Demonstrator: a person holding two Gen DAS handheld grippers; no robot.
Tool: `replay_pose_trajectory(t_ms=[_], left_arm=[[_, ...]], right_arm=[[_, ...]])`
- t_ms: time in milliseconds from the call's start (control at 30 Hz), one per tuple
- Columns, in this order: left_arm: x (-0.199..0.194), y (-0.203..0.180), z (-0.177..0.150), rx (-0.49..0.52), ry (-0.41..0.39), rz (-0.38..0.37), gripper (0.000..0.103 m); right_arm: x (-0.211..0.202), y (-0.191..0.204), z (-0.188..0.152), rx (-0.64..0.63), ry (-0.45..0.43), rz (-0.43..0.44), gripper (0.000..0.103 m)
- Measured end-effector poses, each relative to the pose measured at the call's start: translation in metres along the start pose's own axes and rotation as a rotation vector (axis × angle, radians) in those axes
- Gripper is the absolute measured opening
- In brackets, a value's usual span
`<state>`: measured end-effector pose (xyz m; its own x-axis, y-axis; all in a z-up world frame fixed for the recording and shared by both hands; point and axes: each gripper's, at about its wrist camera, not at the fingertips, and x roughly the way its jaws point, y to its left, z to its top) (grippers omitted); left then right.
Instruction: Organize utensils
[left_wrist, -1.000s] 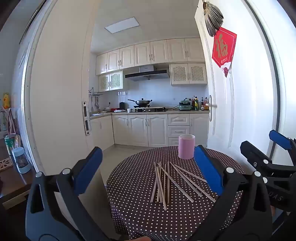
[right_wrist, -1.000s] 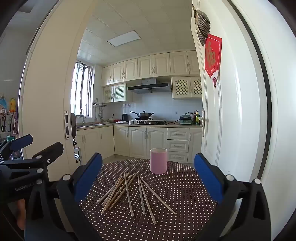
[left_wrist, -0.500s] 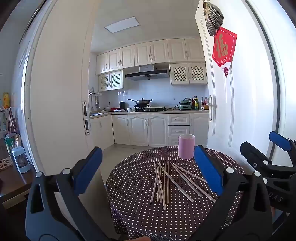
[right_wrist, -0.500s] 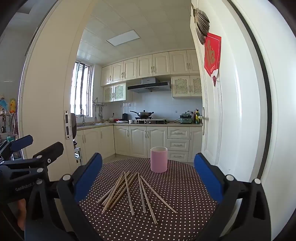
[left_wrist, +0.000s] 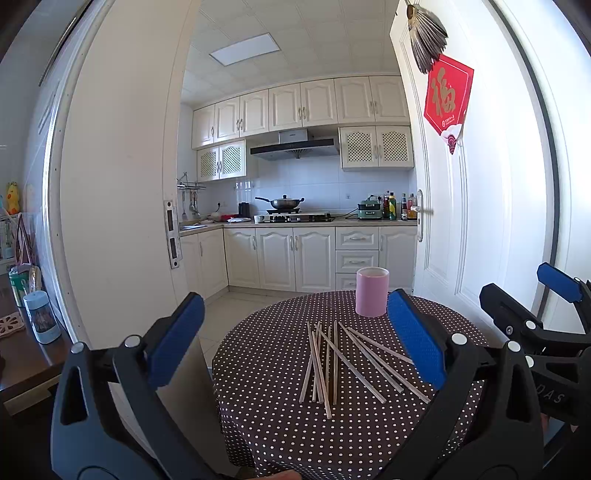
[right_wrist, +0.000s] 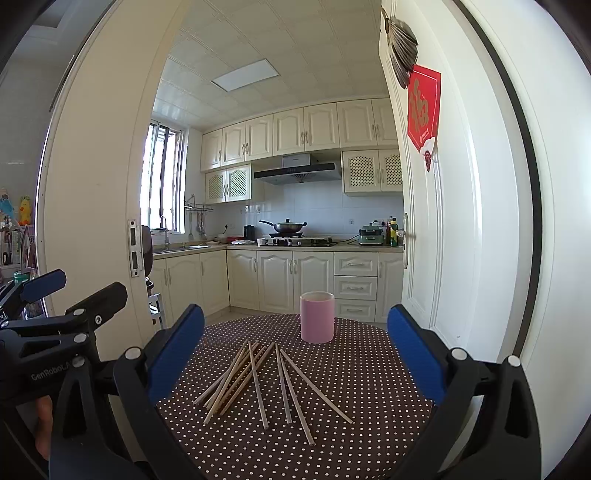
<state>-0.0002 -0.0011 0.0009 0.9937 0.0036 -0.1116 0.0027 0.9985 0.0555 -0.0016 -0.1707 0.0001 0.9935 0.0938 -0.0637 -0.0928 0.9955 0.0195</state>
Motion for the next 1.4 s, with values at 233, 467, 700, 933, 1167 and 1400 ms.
replay_pose_trajectory(t_ms=[233,467,700,933,1167,1400], left_arm=[[-0.0004,-0.0034,0.0013,0.001,0.001,0.004,0.097],[0.0,0.0001,-0.0001,-0.002,0.0,0.002,0.097],[0.0006,0.0014,-0.0003,-0.004,0.001,0.0,0.097],[0.0005,-0.0007,0.0003,-0.004,0.001,0.001,0.097],[0.0006,0.0019,-0.0005,-0.004,0.001,0.0,0.097],[0.0006,0.0017,-0.0005,-0.004,-0.001,0.0,0.097]], right_arm=[[-0.0007,0.0,-0.0002,0.001,0.002,0.002,0.096],[-0.0007,-0.0002,-0.0001,0.003,0.004,0.002,0.096],[-0.0009,-0.0006,-0.0003,0.004,0.005,0.003,0.096],[-0.0008,-0.0019,0.0001,0.005,0.007,0.005,0.096],[-0.0005,-0.0016,-0.0001,0.005,0.007,0.004,0.096],[0.0,-0.0018,-0.0009,0.006,0.007,0.004,0.096]])
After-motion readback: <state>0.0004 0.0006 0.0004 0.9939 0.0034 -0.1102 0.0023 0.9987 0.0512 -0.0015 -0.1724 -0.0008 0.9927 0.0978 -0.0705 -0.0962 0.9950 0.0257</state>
